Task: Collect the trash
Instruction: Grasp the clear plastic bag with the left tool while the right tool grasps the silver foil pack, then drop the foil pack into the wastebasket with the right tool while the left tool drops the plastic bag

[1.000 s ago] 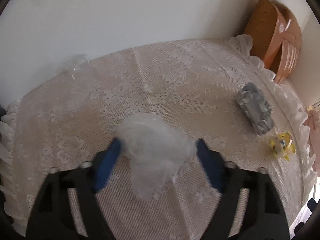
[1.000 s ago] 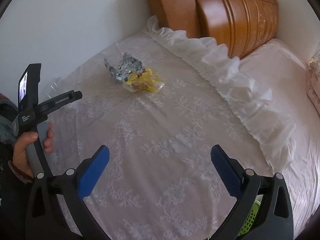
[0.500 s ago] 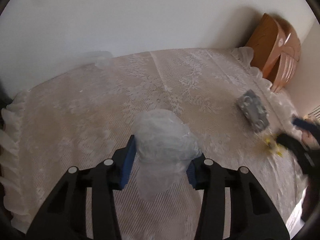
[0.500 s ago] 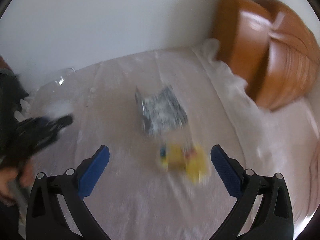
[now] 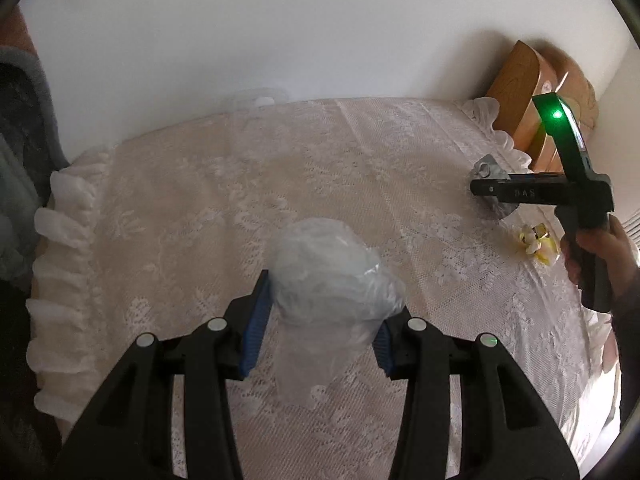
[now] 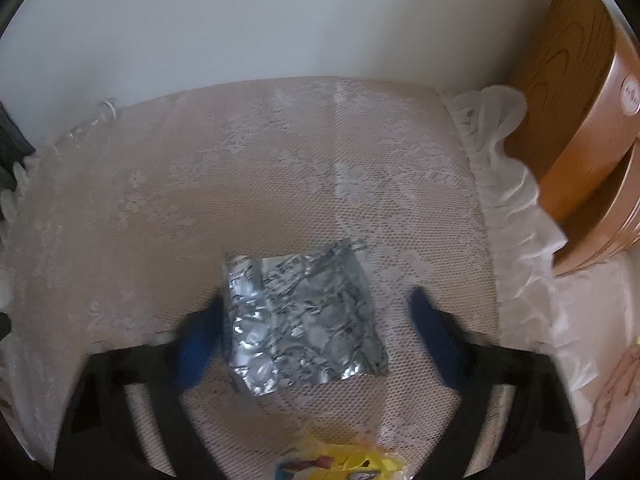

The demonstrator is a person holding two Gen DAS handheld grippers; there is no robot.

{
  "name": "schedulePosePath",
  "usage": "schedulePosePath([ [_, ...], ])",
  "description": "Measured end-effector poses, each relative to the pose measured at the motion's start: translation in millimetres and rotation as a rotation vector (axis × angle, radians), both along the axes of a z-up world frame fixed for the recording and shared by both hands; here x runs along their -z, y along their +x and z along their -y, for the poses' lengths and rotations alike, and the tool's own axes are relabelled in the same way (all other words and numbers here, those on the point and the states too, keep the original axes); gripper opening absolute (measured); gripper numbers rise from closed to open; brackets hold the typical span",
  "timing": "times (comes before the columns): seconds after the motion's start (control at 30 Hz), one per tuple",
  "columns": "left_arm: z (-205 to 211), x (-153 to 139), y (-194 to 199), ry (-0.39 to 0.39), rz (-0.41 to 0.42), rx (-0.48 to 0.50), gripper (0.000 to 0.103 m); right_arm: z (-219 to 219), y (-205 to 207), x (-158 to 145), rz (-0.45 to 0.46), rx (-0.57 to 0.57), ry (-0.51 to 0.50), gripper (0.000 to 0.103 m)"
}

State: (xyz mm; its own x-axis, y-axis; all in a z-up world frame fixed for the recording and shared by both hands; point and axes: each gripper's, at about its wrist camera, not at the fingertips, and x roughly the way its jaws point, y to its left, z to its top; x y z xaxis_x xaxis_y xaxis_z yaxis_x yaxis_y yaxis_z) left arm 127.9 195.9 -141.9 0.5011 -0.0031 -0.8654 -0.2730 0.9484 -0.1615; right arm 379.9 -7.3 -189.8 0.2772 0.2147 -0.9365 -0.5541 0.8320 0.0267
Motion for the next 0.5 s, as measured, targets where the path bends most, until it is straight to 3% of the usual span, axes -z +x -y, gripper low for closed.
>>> schedulePosePath([
  [0.13, 0, -3, -2, -0.004, 0.005, 0.005, 0.044, -6, -10, -8, 0.028, -0.006, 0.014, 0.063],
  [0.27, 12, -18, -9, 0.002, 0.033, 0.043, 0.044, -2, -31, -35, 0.06, 0.021, 0.103, 0.062],
  [0.4, 36, -39, -20, 0.003, 0.073, 0.115, 0.044, 18, -92, -76, 0.094, 0.066, 0.251, 0.062],
  [0.5, 64, -54, -33, -0.003, 0.105, 0.2, 0.044, 32, -121, -88, 0.1, 0.086, 0.314, 0.062],
])
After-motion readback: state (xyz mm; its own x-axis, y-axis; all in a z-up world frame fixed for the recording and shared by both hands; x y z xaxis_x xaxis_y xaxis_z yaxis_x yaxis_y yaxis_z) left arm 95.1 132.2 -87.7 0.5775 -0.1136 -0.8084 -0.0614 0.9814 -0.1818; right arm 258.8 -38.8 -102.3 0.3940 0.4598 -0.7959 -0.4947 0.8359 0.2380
